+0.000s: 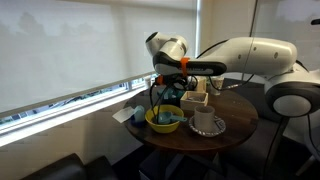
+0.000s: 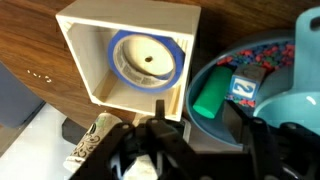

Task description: Pick up the wooden box and put it in the middle of the table

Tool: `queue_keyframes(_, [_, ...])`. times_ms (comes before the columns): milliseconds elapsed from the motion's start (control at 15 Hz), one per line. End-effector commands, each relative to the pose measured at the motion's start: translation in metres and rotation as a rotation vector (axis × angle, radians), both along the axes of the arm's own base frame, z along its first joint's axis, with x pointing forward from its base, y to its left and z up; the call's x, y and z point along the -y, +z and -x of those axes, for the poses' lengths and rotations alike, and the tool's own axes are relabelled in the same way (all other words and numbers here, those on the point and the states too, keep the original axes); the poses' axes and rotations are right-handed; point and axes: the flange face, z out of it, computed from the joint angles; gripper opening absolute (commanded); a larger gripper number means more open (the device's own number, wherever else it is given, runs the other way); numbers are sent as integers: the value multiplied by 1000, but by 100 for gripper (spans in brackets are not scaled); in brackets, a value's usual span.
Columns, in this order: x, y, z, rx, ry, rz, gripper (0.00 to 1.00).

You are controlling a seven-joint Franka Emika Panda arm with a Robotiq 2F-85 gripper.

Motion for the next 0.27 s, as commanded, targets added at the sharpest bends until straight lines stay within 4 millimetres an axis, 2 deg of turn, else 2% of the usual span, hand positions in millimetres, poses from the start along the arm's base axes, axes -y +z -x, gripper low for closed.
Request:
queue_keyframes(0, [0, 54, 4, 158, -34, 90, 94])
queue_keyframes(133, [7, 80, 3, 254, -56, 102, 100])
queue_keyframes(200, [6, 59, 2, 171, -31, 75, 90])
